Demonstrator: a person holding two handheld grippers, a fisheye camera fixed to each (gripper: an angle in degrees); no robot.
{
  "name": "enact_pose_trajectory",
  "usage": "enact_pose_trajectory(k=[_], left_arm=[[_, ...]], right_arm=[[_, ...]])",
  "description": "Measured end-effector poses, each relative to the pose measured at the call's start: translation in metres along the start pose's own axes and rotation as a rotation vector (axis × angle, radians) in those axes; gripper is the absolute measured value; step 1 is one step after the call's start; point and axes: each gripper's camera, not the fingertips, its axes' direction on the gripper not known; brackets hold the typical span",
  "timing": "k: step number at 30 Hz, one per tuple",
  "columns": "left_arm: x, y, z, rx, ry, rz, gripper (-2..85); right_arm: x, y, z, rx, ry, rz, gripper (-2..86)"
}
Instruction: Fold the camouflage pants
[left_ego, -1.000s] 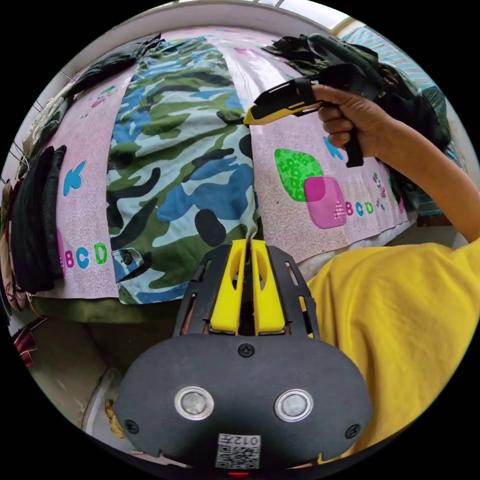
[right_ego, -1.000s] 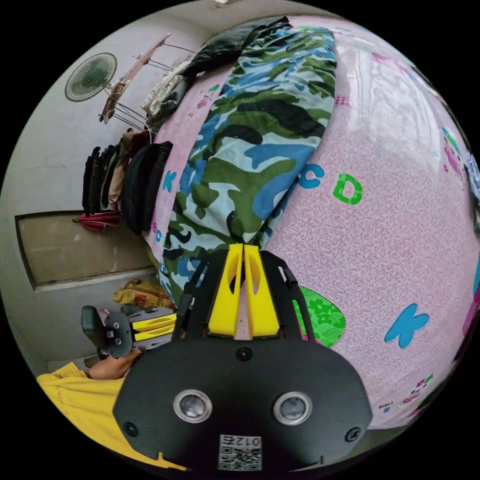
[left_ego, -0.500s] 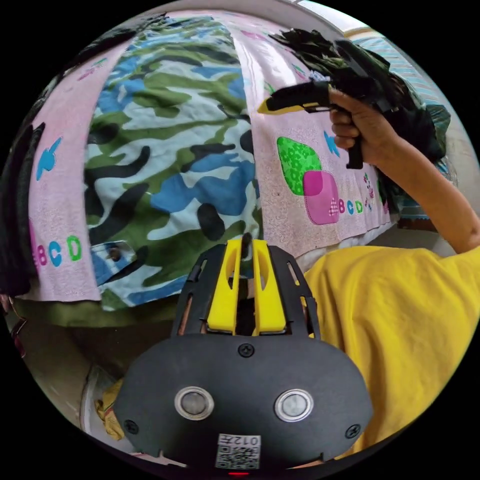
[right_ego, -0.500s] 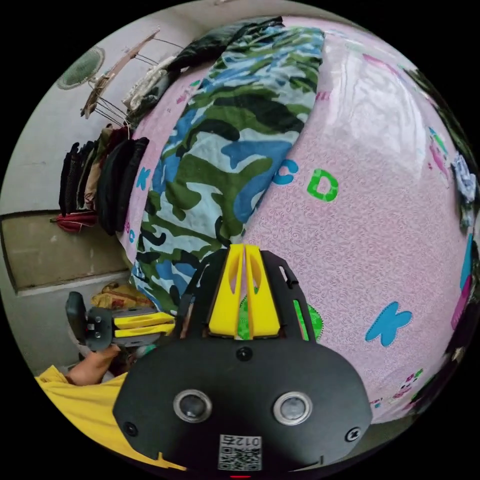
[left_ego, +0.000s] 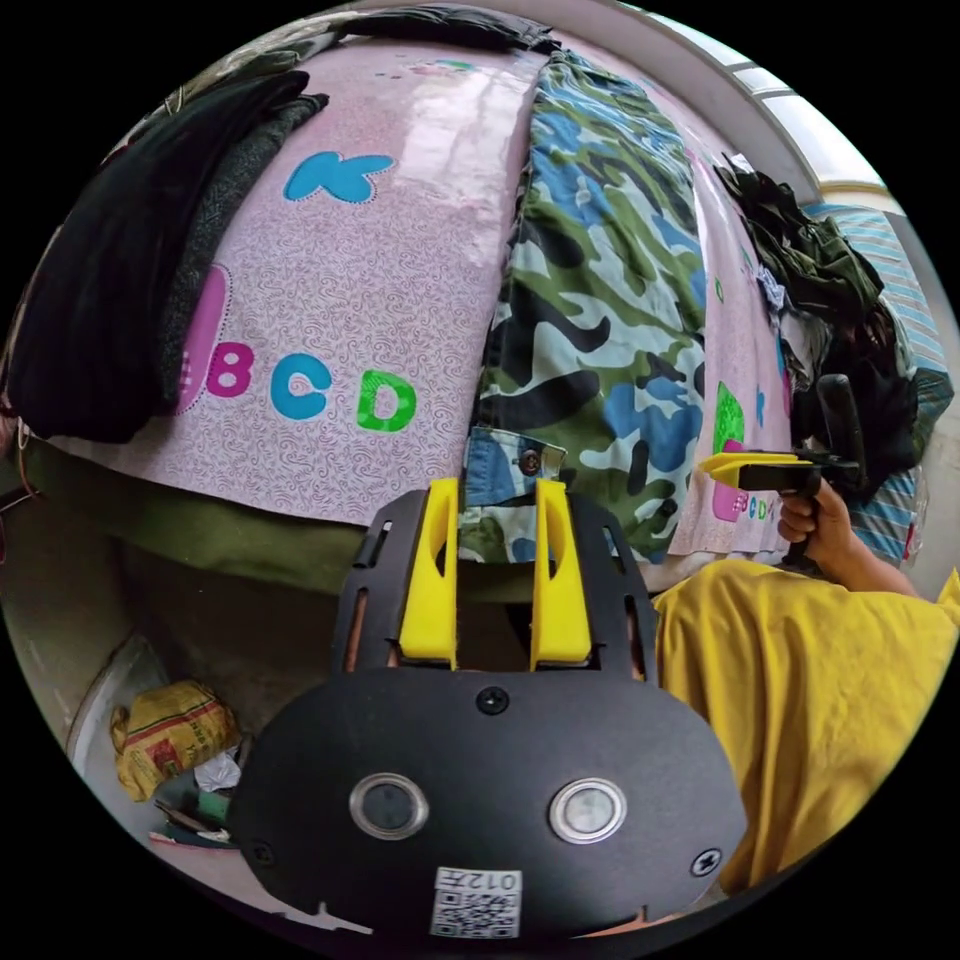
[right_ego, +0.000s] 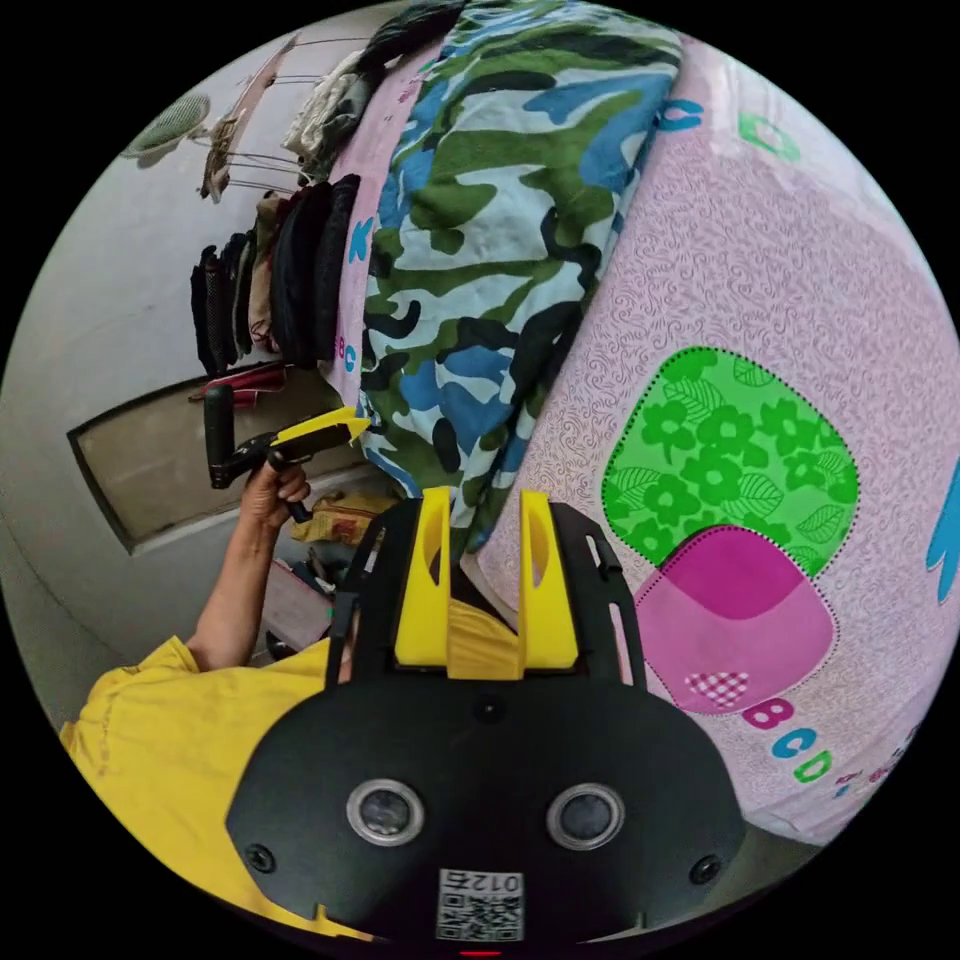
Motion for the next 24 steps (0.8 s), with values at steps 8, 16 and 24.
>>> enact_pose_trajectory(k=[8,16,24], left_arm=[[-0.032,-0.010,-0.006,0.059,0.108,0.017,9.7],[-0.041,-0.042,0.019,-0.013,0.138,0.072,8.7],[-0.035,-0.059,0.039,-0.060,0.189,0.028,6.3]], right_arm=[[0.018,-0.011,0.013,-0.045,0.028,0.014,9.0],[0.037,-0.008,0.023,-0.109,-0.006,0.026,6.4],[0.061,0.009,-0.002,-0.139,-0.058,-0.008,2.1]])
